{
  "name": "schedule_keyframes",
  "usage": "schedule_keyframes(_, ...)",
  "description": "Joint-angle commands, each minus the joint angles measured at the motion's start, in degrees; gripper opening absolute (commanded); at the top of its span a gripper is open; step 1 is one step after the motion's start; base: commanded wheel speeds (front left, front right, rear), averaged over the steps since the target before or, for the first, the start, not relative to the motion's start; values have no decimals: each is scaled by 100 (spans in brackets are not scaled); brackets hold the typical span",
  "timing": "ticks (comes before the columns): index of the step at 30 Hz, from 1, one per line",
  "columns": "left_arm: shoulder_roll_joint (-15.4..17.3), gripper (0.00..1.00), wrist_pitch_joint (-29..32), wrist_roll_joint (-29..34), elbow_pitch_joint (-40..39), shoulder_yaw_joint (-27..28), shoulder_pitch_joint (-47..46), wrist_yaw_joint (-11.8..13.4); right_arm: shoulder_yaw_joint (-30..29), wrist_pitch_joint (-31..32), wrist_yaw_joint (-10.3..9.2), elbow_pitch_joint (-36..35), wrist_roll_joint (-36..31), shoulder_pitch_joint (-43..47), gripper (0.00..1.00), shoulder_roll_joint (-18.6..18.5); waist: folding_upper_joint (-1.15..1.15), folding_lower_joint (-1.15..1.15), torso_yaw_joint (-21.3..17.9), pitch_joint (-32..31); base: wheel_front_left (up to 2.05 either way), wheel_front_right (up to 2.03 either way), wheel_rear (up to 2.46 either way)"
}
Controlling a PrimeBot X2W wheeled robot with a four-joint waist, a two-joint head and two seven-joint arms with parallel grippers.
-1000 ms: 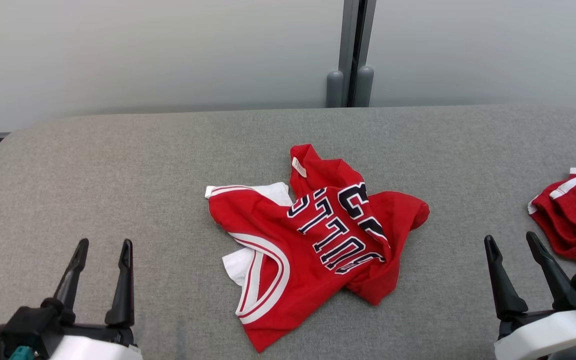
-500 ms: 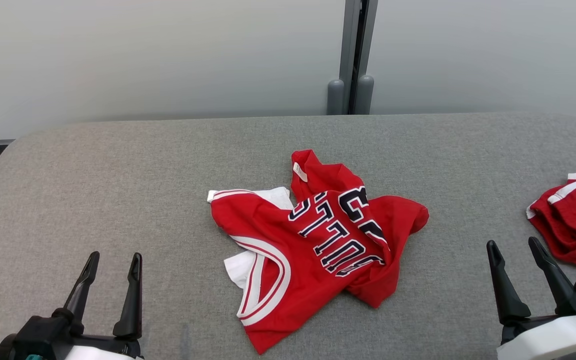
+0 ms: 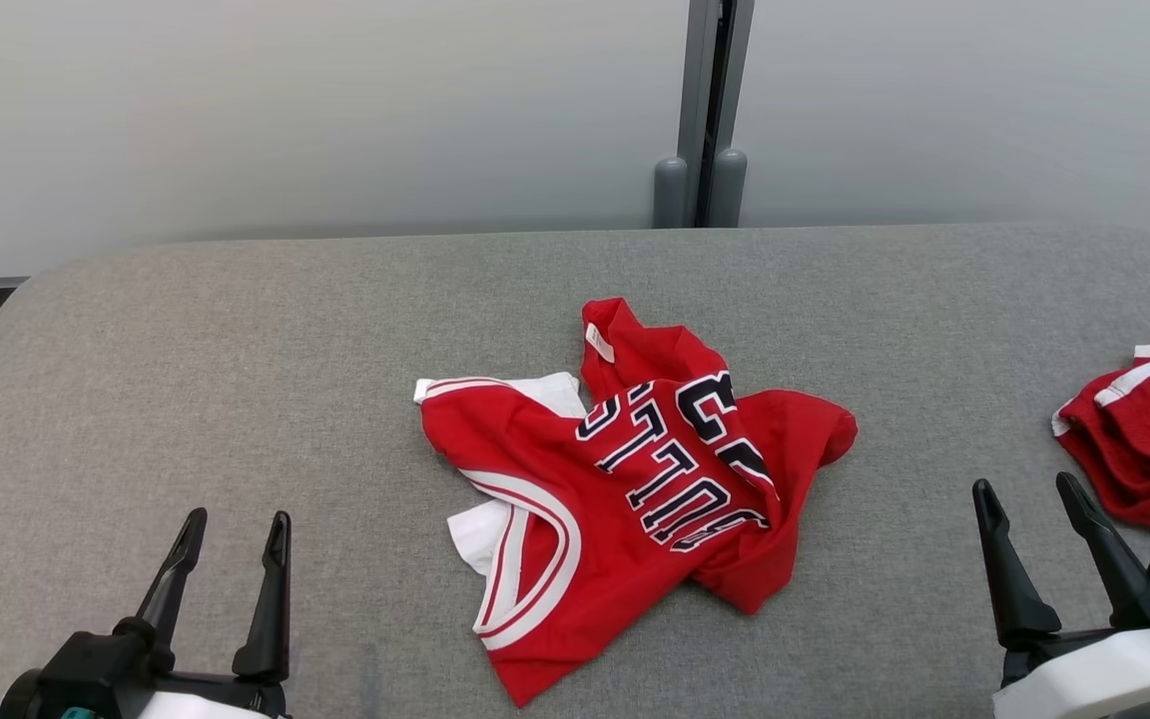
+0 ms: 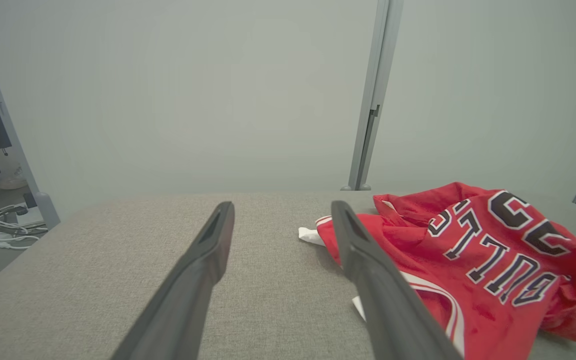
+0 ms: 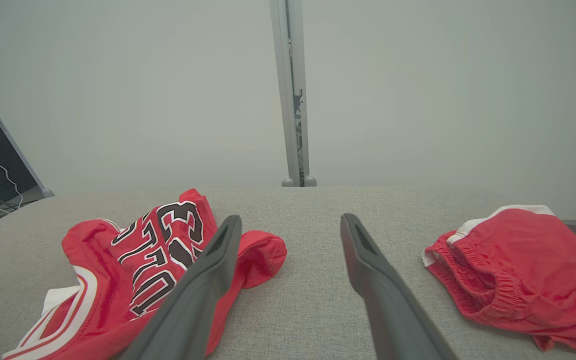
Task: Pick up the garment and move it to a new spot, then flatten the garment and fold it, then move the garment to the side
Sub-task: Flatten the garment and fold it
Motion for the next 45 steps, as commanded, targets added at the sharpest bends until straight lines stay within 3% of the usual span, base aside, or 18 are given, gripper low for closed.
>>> schedule_keyframes(1,0,100,-18,19,26,-2,-88,-9,-20,10,2,-8,-18,16,100,-29,0,0,8,5,0,0,0)
schedule_keyframes(7,-28,100,-15,33,59,-51,-196,-44,-31,45,2,-47,-3,-19,100,-29,0,0,21,72,0,0,0)
schedule_keyframes(12,-144,100,172,30,78,-429,-473,-294,-9,41,2,-99,-21,-128,100,-28,0,0,16,224,0,0,0)
schedule_keyframes(13,-285,100,249,-98,150,-606,-541,-448,52,35,2,-78,-17,-169,100,-29,0,0,-29,291,0,0,0)
schedule_keyframes(19,-578,100,544,-288,667,-1123,-601,-796,113,-22,2,-21,75,-266,100,-29,0,0,-164,497,0,0,0)
schedule_keyframes(31,-764,100,752,-673,1838,-1465,-802,-1077,134,-203,2,122,177,-425,100,-29,0,0,-298,833,0,0,0)
schedule_keyframes(32,-772,89,743,-724,1900,-1486,-812,-1105,131,-207,2,141,174,-436,100,-29,0,0,-303,846,0,0,0)
schedule_keyframes(34,-751,33,716,-751,1984,-1529,-857,-1124,130,-222,2,163,169,-462,100,-29,0,0,-308,872,0,0,0)
schedule_keyframes(35,-746,0,723,-783,2024,-1556,-882,-1144,129,-220,2,174,173,-477,100,-29,0,0,-310,881,0,0,0)
schedule_keyframes(40,-683,0,609,-747,2037,-1672,-1035,-1169,115,-265,2,196,189,-491,100,-29,0,0,-303,921,0,0,0)
schedule_keyframes(45,-533,0,475,-584,1550,-1819,-1171,-1190,35,-289,2,193,180,-505,100,-29,0,0,-243,947,0,0,0)
